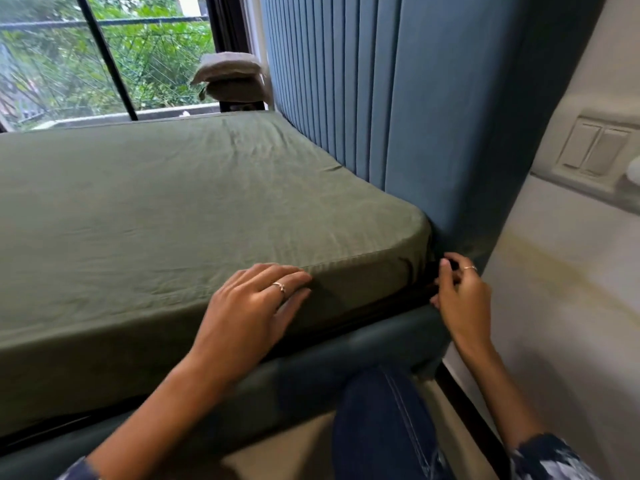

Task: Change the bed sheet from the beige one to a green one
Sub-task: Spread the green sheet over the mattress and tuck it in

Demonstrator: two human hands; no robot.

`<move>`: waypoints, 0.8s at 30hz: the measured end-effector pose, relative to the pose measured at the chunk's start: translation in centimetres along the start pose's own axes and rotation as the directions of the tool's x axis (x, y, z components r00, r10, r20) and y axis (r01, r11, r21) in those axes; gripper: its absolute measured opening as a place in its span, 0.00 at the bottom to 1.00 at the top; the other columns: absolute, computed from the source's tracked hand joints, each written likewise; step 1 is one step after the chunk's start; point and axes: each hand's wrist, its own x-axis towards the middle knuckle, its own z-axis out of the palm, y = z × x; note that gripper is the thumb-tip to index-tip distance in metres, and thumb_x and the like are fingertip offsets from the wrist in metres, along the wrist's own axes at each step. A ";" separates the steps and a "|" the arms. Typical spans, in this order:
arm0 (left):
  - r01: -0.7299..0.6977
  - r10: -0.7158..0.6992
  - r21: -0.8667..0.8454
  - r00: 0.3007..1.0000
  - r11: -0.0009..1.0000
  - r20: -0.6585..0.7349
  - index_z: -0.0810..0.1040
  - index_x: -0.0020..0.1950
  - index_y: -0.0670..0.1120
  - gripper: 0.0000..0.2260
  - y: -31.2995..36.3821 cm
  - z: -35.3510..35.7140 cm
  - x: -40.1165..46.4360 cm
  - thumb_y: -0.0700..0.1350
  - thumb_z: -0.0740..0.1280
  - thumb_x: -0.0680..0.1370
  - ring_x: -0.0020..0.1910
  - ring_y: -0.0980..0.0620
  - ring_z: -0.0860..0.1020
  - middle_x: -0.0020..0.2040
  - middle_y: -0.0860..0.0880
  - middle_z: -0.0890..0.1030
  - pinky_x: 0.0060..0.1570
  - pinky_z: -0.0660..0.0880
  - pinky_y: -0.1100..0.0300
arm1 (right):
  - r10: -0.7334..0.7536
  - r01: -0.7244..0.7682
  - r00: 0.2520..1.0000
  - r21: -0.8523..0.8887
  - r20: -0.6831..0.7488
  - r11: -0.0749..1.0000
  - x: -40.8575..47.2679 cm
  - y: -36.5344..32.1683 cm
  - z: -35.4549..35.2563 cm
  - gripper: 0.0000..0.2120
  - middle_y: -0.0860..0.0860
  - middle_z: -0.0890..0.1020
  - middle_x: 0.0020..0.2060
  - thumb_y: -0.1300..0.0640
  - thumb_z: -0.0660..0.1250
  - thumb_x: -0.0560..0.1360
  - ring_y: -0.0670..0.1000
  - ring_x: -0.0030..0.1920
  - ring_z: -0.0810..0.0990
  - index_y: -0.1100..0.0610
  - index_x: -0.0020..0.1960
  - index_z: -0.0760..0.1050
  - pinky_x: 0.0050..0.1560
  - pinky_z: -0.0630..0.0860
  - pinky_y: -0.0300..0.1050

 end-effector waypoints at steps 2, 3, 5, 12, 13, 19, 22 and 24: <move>-0.031 0.038 0.105 0.997 0.994 -0.060 0.84 0.55 0.47 0.10 -1.4 0.6 -0.5 0.48 0.67 0.78 0.51 0.52 0.82 0.52 0.51 0.84 0.50 0.76 0.57 | 0.004 -0.004 1.000 -0.015 0.005 1.000 0.5 -0.9 0.7 0.14 0.49 0.79 0.31 0.54 0.59 0.81 0.48 0.27 0.79 0.54 0.64 0.73 0.37 0.78 0.49; -0.037 0.048 0.129 0.995 0.991 -0.086 0.84 0.55 0.47 0.10 -1.6 1.1 -0.5 0.48 0.67 0.77 0.51 0.51 0.82 0.53 0.51 0.84 0.51 0.77 0.57 | 0.010 -0.009 0.999 -0.033 0.034 0.999 0.6 -1.0 1.2 0.16 0.51 0.79 0.31 0.56 0.59 0.80 0.51 0.29 0.79 0.53 0.67 0.72 0.38 0.79 0.51; -0.043 0.064 0.169 0.991 0.985 -0.118 0.84 0.54 0.47 0.11 -1.5 2.5 -0.2 0.48 0.69 0.76 0.52 0.51 0.82 0.54 0.50 0.84 0.51 0.78 0.57 | 0.075 -0.073 0.994 -0.028 0.077 0.997 0.5 -1.0 2.3 0.19 0.57 0.81 0.36 0.57 0.59 0.79 0.59 0.32 0.80 0.52 0.70 0.69 0.40 0.80 0.54; -0.026 0.038 0.062 0.978 0.998 -0.203 0.85 0.47 0.45 0.05 -1.1 6.0 0.8 0.42 0.73 0.72 0.50 0.52 0.83 0.49 0.48 0.85 0.49 0.79 0.59 | 0.062 -0.082 0.979 -0.097 -0.192 0.992 1.5 -2.5 3.7 0.10 0.71 0.80 0.46 0.66 0.61 0.77 0.69 0.49 0.79 0.69 0.54 0.77 0.51 0.71 0.54; -0.033 0.043 0.051 0.974 0.998 -0.221 0.85 0.47 0.44 0.05 -0.9 6.5 0.9 0.40 0.72 0.72 0.50 0.52 0.83 0.49 0.48 0.85 0.50 0.78 0.58 | 0.063 -0.088 0.974 -0.105 -0.216 0.991 1.6 -2.6 3.6 0.10 0.72 0.80 0.47 0.66 0.61 0.77 0.69 0.49 0.79 0.69 0.54 0.77 0.51 0.70 0.54; -0.094 0.126 0.118 0.942 0.989 -0.312 0.85 0.48 0.42 0.06 -0.6 9.6 0.3 0.37 0.69 0.75 0.52 0.50 0.82 0.51 0.46 0.85 0.53 0.76 0.59 | 0.378 -0.384 0.922 0.298 0.077 0.874 1.9 -0.7 4.6 0.34 0.62 0.76 0.64 0.34 0.56 0.74 0.63 0.64 0.73 0.61 0.66 0.72 0.67 0.68 0.59; -0.171 0.209 0.149 0.932 0.974 -0.295 0.85 0.48 0.42 0.11 -1.0 10.4 0.5 0.39 0.62 0.80 0.53 0.50 0.82 0.51 0.46 0.84 0.53 0.76 0.58 | 0.479 -0.514 0.857 0.398 0.191 0.760 2.7 -0.3 6.6 0.49 0.44 0.73 0.67 0.16 0.53 0.59 0.48 0.67 0.71 0.48 0.68 0.70 0.71 0.63 0.51; -0.167 0.198 0.138 0.947 0.976 -0.252 0.84 0.49 0.42 0.14 -1.0 10.2 1.0 0.38 0.58 0.81 0.54 0.50 0.82 0.53 0.46 0.84 0.54 0.76 0.58 | 0.459 -0.494 0.869 0.402 0.185 0.771 3.0 -0.7 6.6 0.55 0.47 0.71 0.69 0.15 0.51 0.56 0.49 0.68 0.70 0.50 0.70 0.67 0.71 0.63 0.52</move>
